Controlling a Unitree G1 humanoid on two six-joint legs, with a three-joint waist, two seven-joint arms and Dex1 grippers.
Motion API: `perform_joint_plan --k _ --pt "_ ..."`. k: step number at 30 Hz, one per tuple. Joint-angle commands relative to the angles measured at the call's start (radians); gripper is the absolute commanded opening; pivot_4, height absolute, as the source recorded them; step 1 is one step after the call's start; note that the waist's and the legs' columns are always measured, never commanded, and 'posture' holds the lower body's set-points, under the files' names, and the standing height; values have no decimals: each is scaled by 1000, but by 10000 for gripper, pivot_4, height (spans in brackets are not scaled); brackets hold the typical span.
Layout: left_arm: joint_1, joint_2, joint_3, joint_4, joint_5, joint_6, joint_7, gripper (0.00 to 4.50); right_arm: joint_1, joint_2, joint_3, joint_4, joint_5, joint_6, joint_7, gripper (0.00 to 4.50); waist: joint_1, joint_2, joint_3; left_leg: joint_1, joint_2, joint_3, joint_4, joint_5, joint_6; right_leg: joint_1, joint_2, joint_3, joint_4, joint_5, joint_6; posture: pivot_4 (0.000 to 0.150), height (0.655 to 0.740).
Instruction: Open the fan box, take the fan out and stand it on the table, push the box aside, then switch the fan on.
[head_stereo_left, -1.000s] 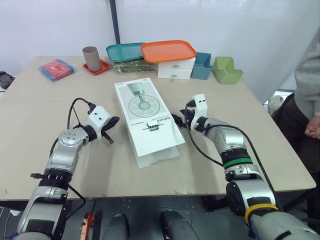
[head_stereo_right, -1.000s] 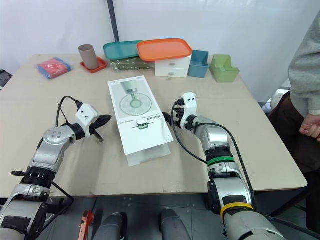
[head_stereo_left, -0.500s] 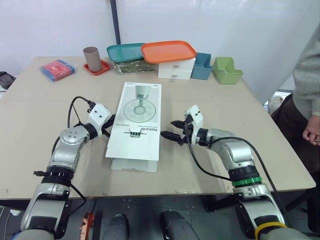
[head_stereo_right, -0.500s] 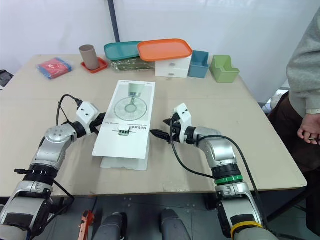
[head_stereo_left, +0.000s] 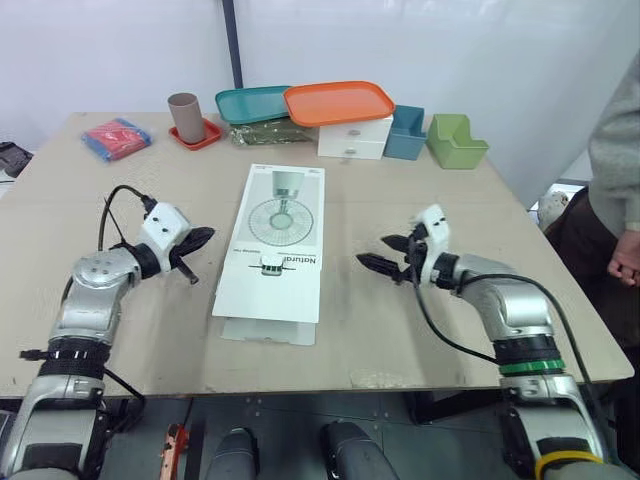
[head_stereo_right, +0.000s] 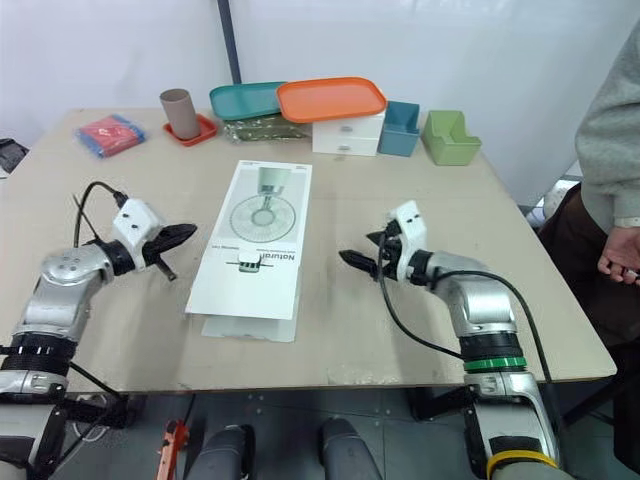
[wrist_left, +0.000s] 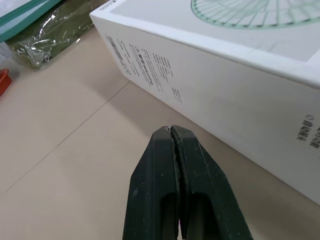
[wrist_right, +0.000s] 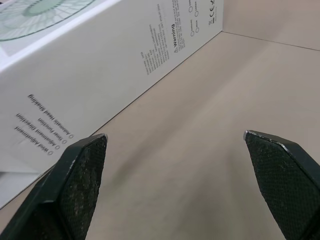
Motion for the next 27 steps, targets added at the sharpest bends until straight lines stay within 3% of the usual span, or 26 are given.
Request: perform_joint_plan --k 1,7,16,27 --pt "-9 31 69 -121 -154 99 -111 1092 36 -39 -26 -147 64 24 52 45000 0 0 0 0 0 0 0 0 0 0 0 0 0 0 0 1500 7400" --pt "-41 67 79 -238 -319 321 -234 1092 164 -108 0 -341 121 45 128 45000 0 0 0 0 0 0 1 0 0 1 0 0 0 0 1 1500 7400" --pt "-39 48 -47 -169 -188 251 -278 1092 245 -160 60 -495 138 76 150 45000 -1 0 0 2 0 0 3 0 0 2 0 0 0 1 0 1500 7400" --pt "-46 31 -64 -122 -144 196 -292 1092 259 -194 126 -628 201 111 205 45000 0 0 0 2 0 0 3 0 0 2 0 0 0 1 0 1500 7400"
